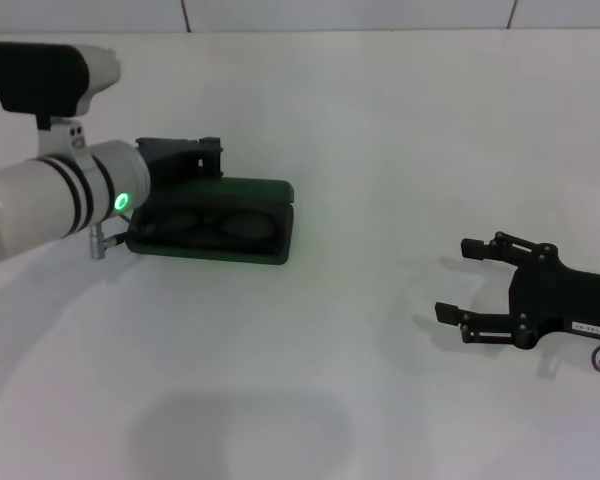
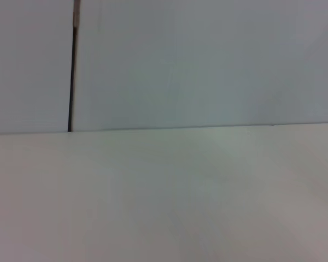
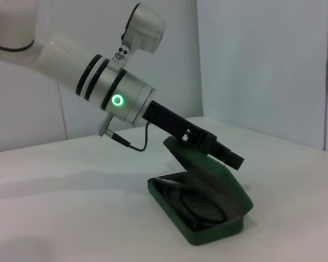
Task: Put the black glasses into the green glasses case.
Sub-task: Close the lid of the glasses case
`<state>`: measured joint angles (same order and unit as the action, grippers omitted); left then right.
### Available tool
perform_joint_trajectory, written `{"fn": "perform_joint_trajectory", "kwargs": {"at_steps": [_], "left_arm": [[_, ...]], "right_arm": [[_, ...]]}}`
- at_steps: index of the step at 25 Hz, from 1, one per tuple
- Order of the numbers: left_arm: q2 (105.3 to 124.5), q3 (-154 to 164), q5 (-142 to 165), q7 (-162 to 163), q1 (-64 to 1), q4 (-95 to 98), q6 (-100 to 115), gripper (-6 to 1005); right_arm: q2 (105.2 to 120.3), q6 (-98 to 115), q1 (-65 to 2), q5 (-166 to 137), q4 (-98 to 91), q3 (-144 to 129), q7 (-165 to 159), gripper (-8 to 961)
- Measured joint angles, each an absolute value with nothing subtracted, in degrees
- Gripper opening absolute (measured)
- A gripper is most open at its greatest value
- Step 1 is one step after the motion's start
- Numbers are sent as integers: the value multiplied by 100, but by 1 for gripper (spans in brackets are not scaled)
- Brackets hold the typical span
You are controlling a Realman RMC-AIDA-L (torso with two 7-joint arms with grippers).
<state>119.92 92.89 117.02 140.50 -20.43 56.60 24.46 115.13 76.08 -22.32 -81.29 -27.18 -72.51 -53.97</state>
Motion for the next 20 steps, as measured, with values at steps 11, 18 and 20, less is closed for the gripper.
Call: {"fn": "perform_joint_trajectory", "kwargs": {"at_steps": [11,18,20], "left_arm": [[12007,9298,10774,12815,-1679,5604,2300,56],[12018,9424,9522,11408,-1600,5376,2143,57],[12022,9430,9346,11220,-1598,5328,2141,57]], "right_arm": [[11513,7624,-2232,-8129,-2725,-7262,-5425,889],[11519,7624,-2241,-8130,-2738,-7251,-5428,889],[11520,7614,-2245,-8130,-2732,-7255,-5429,890]]}}
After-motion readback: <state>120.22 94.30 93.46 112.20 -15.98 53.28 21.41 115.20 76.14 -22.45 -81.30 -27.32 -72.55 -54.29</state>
